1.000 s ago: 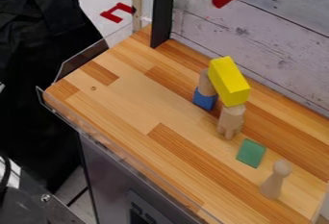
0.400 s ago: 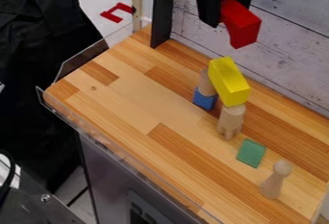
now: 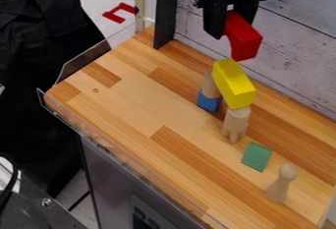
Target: Put the red arch on top of the yellow block
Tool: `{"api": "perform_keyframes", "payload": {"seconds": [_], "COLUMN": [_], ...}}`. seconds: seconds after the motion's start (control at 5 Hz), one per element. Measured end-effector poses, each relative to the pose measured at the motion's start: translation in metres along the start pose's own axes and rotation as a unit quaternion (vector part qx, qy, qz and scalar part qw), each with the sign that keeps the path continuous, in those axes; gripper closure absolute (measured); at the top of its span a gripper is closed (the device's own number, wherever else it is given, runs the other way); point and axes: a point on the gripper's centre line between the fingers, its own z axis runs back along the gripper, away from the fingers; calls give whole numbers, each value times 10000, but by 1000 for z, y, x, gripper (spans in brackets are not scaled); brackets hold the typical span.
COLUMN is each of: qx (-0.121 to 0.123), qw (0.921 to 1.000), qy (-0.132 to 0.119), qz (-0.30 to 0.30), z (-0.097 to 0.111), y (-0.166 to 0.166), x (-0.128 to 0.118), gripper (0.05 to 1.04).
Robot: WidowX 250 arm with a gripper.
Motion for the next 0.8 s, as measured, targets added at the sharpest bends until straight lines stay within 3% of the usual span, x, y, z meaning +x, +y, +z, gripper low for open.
{"api": "perform_keyframes", "payload": {"seconds": [0.8], "qx": [-106], "qw": [9997], "qy": [192], "qz": [-113], "z": [-19], "y": [-2], "x": [-11], "gripper": [485]}}
